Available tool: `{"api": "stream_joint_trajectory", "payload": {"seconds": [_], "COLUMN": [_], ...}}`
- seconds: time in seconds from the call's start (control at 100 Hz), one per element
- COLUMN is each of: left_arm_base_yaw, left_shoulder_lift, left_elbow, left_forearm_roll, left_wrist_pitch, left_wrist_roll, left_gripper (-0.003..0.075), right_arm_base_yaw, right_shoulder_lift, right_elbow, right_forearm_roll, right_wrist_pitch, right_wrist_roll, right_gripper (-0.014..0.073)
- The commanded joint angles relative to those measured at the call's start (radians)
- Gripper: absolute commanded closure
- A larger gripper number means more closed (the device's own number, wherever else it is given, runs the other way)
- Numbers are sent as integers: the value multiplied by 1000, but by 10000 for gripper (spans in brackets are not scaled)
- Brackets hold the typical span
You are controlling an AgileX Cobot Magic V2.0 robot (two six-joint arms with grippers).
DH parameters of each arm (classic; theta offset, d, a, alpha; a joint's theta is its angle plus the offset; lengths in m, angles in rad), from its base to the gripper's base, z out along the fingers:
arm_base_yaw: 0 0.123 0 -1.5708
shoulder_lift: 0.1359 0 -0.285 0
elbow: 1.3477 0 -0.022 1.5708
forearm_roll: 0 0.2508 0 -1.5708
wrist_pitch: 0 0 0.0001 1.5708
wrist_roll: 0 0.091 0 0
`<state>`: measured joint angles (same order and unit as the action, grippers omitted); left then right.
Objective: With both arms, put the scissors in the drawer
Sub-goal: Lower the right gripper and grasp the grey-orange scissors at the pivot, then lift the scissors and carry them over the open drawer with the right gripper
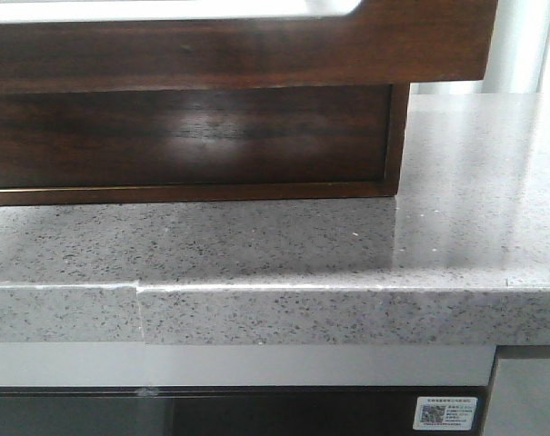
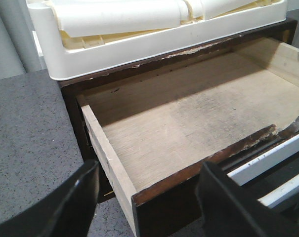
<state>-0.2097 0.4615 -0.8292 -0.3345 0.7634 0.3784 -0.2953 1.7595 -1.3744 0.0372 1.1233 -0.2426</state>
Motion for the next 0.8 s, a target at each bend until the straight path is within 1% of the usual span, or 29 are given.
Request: {"api": "stream_joint_trajectory", "payload": {"seconds": [0.0, 0.08, 0.18, 0.25, 0.39, 0.49, 0.63, 0.79], "left_arm_base_yaw": [-10, -10, -10, -10, -10, -10, -10, -10], "left_shoulder_lift": [16, 16, 16, 16, 16, 16, 16, 16], "left_elbow": [-29, -29, -29, -29, -29, -29, -29, -29], "left_forearm_roll": [-20, -20, -20, -20, -20, -20, -20, -20], "left_wrist_pitch": [-77, -77, -77, -77, -77, -77, -77, -77], "left_wrist_roll": [-2, -2, -2, -2, -2, -2, -2, -2], "left_gripper": [302, 302, 302, 302, 302, 302, 302, 302], "right_arm_base_yaw": [-3, -3, -3, -3, -3, -3, -3, -3], "right_shoulder_lift": [-36, -36, -36, -36, -36, -36, -41, -91], "right_elbow": [-29, -29, -29, -29, -29, -30, -30, -31], "right_forearm_roll": [-14, -14, -14, -14, -14, -14, -14, -14], "right_wrist_pitch": [7, 7, 5, 3, 5, 3, 3, -11], "right_wrist_roll": [-11, -11, -11, -11, -11, -11, -11, -15], "right_gripper": [253, 308, 424, 488, 573, 596, 596, 596]}}
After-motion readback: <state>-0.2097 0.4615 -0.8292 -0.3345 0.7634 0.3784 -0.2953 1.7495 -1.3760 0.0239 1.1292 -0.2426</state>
